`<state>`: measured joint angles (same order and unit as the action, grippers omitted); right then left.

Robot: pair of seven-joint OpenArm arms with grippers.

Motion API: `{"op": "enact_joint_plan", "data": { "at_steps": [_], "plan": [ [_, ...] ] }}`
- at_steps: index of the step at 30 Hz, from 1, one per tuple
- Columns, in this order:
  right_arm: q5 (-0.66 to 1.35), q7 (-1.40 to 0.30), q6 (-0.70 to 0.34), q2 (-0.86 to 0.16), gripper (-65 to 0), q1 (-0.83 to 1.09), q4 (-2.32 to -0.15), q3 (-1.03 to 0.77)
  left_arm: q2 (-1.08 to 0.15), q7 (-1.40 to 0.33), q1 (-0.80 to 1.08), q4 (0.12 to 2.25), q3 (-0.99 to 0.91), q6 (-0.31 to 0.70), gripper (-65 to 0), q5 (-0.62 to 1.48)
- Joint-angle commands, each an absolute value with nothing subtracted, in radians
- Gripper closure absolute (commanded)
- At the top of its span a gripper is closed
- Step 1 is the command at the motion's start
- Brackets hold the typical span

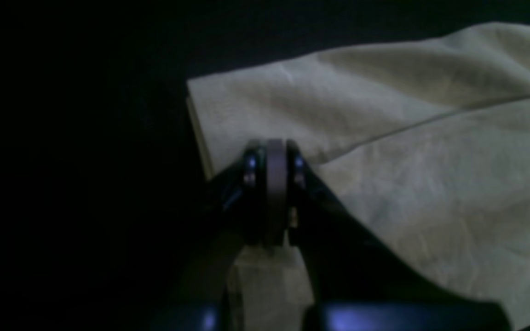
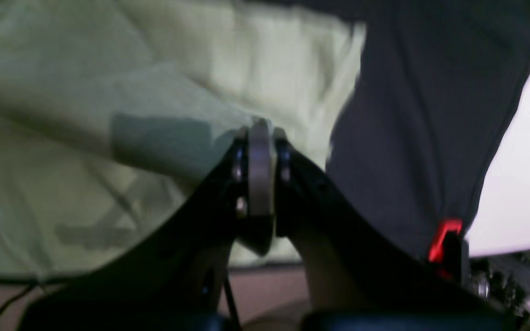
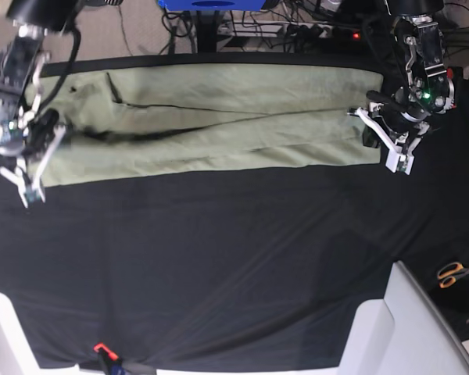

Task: Fold the T-shirt properly
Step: 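Lay the folded hem down and open both grippers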

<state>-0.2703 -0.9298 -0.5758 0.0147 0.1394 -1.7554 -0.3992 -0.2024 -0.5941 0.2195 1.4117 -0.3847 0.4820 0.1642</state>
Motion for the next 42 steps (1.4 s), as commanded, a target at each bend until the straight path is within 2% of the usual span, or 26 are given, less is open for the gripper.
{"op": "enact_joint_plan", "data": {
  "at_steps": [1,15,17,19,22,24,26,28,32,33,35,38,39,42],
  "plan": [
    [-0.263,-0.917,-0.575,0.019,0.0,0.140,-1.799,-0.400,-0.217,-0.579,0.214,1.429,-0.387,0.483,0.0,0.174],
    [-0.266,-0.917,-0.570,0.076,-1.4,0.182,-1.741,-0.409,-0.220,-0.579,0.214,1.434,-0.386,0.486,0.0,0.130],
    [-0.268,-0.917,-0.567,0.076,-8.1,0.185,-1.735,-0.409,-0.216,-0.579,0.214,1.434,-0.386,0.487,0.0,0.088],
    [-0.269,-0.934,-0.564,0.076,-19.2,0.189,-1.736,-0.409,-0.214,-0.579,0.214,1.435,-0.366,0.487,0.0,0.067],
    [-0.269,-0.955,-0.495,0.076,-38.6,0.196,-1.750,-0.409,-0.219,-0.579,0.214,1.435,-0.349,0.487,0.0,0.064],
    [-0.269,-0.951,-0.435,0.074,-46.7,0.197,-1.751,-0.409,-0.219,-0.579,0.214,1.435,-0.354,0.487,0.0,0.064],
    [-0.269,-0.949,-0.355,0.070,-50.6,0.197,-1.751,-0.409,-0.220,-0.579,0.213,1.435,-0.355,0.487,0.0,0.064],
    [-0.269,-0.912,-0.294,0.070,-50.7,0.197,-1.751,-0.409,-0.222,-0.579,0.213,1.435,-0.355,0.487,0.0,0.064],
    [-0.268,-0.852,-0.266,0.074,-51.3,0.220,-1.751,-0.409,-0.222,-0.581,0.213,1.437,-0.355,0.489,0.0,0.064],
    [-0.268,-0.848,-0.266,0.074,-51.3,0.222,-1.751,-0.409,-0.222,-0.582,0.214,1.443,-0.357,0.489,-2.3,0.064],
    [-0.266,-0.842,-0.266,0.076,-51.3,0.226,-1.751,-0.407,-0.222,-0.584,0.234,1.461,-0.357,0.489,-20.9,0.064],
    [-0.266,-0.842,-0.266,0.077,-51.3,0.226,-1.751,-0.407,-0.222,-0.587,0.262,1.527,-0.357,0.489,-44.4,0.065],
    [-0.265,-0.842,-0.266,0.077,-51.3,0.226,-1.751,-0.407,-0.222,-0.587,0.271,1.550,-0.357,0.489,-50.8,0.065],
    [-0.265,-0.842,-0.266,0.077,-51.3,0.226,-1.751,-0.407,-0.222,-0.587,0.300,1.630,-0.361,0.489,-64.7,0.067]
  ]
}}
